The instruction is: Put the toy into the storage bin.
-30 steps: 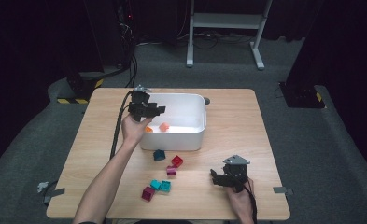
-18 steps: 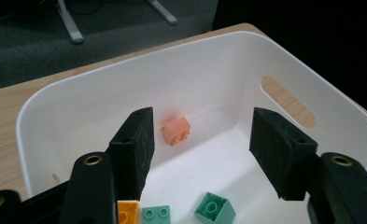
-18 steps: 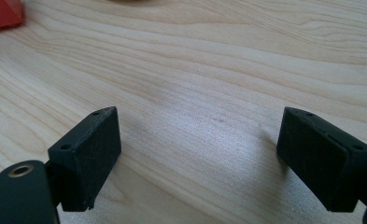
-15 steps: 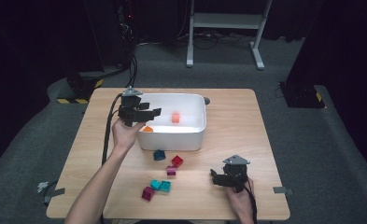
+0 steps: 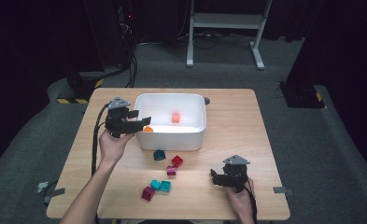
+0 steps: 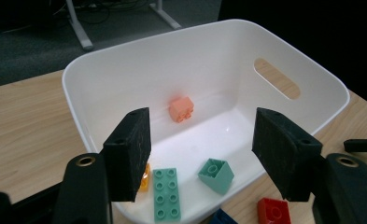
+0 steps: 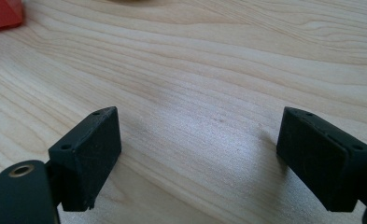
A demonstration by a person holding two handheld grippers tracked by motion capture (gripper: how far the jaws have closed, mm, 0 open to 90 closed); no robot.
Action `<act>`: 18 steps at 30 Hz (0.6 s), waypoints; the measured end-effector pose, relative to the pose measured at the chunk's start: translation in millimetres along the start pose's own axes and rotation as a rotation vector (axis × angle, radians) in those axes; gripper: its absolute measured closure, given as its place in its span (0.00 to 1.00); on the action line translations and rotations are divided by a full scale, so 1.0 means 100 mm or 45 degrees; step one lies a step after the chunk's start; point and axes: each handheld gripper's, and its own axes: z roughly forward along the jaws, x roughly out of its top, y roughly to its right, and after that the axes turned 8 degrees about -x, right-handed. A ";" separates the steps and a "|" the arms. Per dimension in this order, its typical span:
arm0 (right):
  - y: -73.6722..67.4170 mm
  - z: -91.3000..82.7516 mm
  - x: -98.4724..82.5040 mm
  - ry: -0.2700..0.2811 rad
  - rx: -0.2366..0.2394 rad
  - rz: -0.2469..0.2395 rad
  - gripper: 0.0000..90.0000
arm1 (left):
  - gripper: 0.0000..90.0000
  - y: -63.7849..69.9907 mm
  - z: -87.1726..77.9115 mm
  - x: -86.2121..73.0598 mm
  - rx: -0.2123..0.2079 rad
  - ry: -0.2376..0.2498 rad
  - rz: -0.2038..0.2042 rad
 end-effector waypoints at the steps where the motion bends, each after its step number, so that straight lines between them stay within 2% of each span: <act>1: 0.00 0.00 0.00 0.000 0.007 -0.007 0.15 | 0.39 0.01 -0.02 -0.05 0.002 0.003 -0.006; 5: 0.00 0.00 0.00 0.002 0.010 -0.011 0.15 | 0.39 0.03 -0.07 -0.25 -0.012 0.016 -0.049; 9: 0.00 0.00 0.00 0.002 0.010 -0.011 0.15 | 0.38 0.05 -0.12 -0.42 -0.020 0.033 -0.072; 13: 0.00 0.00 0.00 0.002 0.010 -0.010 0.15 | 0.38 0.07 -0.13 -0.56 -0.016 0.042 -0.079; 17: 0.00 0.00 0.00 0.002 0.010 -0.010 0.15 | 0.37 0.10 -0.08 -0.72 -0.011 0.023 -0.077; 18: 0.00 0.00 0.00 0.002 0.010 -0.010 0.15 | 0.37 0.10 -0.08 -0.72 -0.011 0.023 -0.077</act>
